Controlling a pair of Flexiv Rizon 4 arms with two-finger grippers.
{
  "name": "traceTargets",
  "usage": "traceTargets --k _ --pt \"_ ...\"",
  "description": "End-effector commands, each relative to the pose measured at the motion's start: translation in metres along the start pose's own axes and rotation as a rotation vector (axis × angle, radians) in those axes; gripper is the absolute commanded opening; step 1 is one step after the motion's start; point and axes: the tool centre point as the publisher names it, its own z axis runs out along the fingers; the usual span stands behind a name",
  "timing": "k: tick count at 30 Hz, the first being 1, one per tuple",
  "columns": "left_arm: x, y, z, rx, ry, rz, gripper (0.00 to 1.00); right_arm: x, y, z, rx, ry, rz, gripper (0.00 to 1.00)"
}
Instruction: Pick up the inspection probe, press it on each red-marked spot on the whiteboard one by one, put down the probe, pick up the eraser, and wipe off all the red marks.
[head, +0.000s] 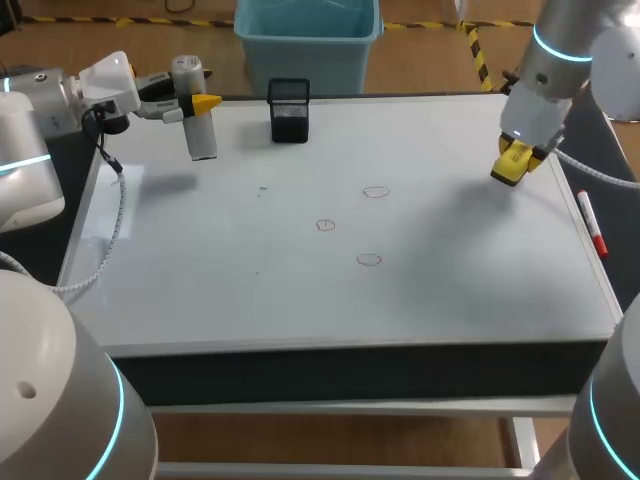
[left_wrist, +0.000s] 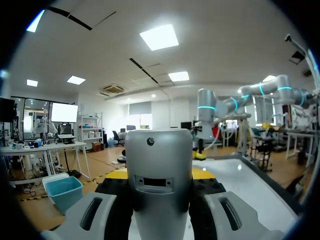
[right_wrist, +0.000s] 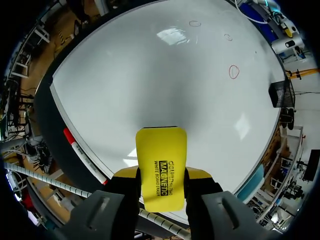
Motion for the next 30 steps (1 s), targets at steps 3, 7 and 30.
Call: traceTargets --k 3,7,30 --pt "0.0 -0.0005 0.0 0.001 0.0 0.001 0.0 -0.0011 0.0001 -0.0014 -0.01 0.015 0.001 0.0" --pt "0.0 -0.0005 0.0 0.001 0.0 0.001 0.0 -0.0043 0.0011 -0.0032 -0.012 0.013 0.001 0.0" --pt "0.0 -0.0005 0.0 0.001 0.0 0.001 0.0 -0.0097 0.0037 -0.007 -0.022 0.02 -0.006 0.0"
